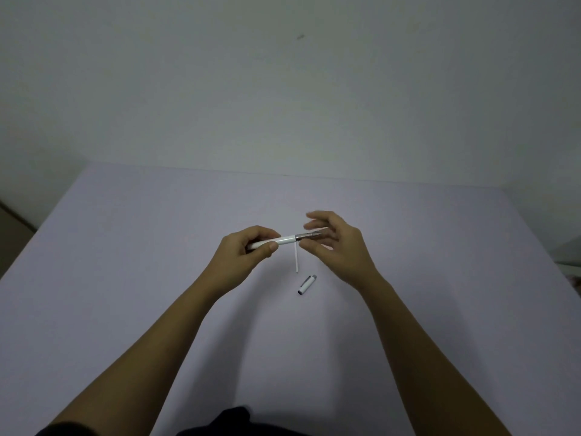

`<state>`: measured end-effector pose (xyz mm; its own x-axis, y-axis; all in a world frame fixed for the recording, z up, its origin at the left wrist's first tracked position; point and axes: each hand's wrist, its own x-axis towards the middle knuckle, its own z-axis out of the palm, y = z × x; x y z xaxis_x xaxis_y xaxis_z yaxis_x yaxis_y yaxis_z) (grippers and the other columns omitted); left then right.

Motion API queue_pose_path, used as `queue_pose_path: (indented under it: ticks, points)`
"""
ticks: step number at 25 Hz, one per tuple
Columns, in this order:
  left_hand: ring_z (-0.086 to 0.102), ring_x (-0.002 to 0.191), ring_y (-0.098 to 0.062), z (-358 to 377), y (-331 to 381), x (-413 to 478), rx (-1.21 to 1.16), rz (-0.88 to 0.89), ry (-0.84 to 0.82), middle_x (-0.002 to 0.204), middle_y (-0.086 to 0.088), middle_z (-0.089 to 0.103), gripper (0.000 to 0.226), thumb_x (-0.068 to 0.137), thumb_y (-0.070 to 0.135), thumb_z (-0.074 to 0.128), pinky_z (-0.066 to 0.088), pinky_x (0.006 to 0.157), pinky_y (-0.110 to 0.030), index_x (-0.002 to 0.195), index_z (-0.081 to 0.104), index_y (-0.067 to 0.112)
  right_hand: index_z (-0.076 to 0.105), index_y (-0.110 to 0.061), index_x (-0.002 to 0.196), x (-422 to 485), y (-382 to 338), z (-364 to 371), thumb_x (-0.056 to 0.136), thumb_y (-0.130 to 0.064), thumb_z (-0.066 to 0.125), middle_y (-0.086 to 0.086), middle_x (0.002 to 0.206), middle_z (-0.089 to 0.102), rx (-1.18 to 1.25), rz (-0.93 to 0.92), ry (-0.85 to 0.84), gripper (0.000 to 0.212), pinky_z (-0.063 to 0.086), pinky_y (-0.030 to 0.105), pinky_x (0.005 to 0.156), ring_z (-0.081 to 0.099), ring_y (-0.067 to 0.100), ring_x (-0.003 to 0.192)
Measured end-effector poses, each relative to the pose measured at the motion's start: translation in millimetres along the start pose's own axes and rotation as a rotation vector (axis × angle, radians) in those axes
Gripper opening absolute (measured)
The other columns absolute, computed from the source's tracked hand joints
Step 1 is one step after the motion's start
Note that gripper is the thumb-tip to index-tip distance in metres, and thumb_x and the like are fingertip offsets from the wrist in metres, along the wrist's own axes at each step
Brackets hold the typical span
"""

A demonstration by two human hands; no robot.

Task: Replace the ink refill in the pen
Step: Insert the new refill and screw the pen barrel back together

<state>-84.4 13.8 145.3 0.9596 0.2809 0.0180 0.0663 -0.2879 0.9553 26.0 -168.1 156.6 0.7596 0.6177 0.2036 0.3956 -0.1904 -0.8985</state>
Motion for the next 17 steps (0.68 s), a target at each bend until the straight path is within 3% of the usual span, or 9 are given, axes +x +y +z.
queue_pose_path:
  ticks: [3,6,9,13,17]
  points:
    - [0.048,0.06,-0.002,1.2,-0.9,-0.1,0.01,0.004,0.013,0.067,0.017,0.06,0.011,0.089,0.025,0.062,0.039,0.051,-0.009,0.094,0.069,0.032,0.065,-0.041,0.082,0.6,-0.8,-1.0,0.08,-0.019,0.07,-0.012,0.079,0.07,-0.038,-0.025,-0.007,0.023,0.055,0.019,0.069,0.068,0.007,0.074]
    - [0.048,0.059,-0.001,2.2,-0.1,-0.6,0.019,0.023,0.022,0.07,0.017,0.061,0.012,0.088,0.025,0.063,0.039,0.052,-0.009,0.093,0.068,0.034,0.064,-0.039,0.089,0.5,-2.1,-0.3,0.078,-0.02,0.072,-0.019,0.084,0.068,-0.052,-0.072,-0.006,0.024,0.053,0.012,0.075,0.067,0.002,0.08]
    - [0.049,0.06,0.0,2.4,1.3,-1.1,0.033,0.044,0.035,0.072,0.021,0.062,0.012,0.088,0.024,0.062,0.039,0.053,-0.009,0.093,0.068,0.034,0.064,-0.039,0.083,2.0,-1.7,0.5,0.08,-0.02,0.07,-0.02,0.077,0.067,-0.071,-0.077,-0.005,0.02,0.051,0.011,0.069,0.067,0.004,0.074]
    - [0.05,0.061,0.003,1.7,1.6,-1.3,0.057,0.075,0.067,0.072,0.026,0.062,0.011,0.088,0.022,0.063,0.039,0.054,-0.006,0.095,0.068,0.029,0.066,-0.029,0.094,2.8,-1.0,0.6,0.079,-0.017,0.072,-0.017,0.086,0.067,-0.065,-0.09,-0.01,0.02,0.052,0.011,0.078,0.067,0.003,0.084]
    - [0.053,0.065,0.004,1.5,3.2,-1.5,0.074,0.104,0.088,0.077,0.029,0.063,0.013,0.087,0.018,0.064,0.041,0.057,-0.007,0.094,0.067,0.029,0.07,-0.023,0.091,4.6,-1.0,1.5,0.08,-0.019,0.071,-0.012,0.078,0.068,-0.075,-0.079,0.003,0.011,0.051,0.011,0.069,0.066,0.006,0.074]
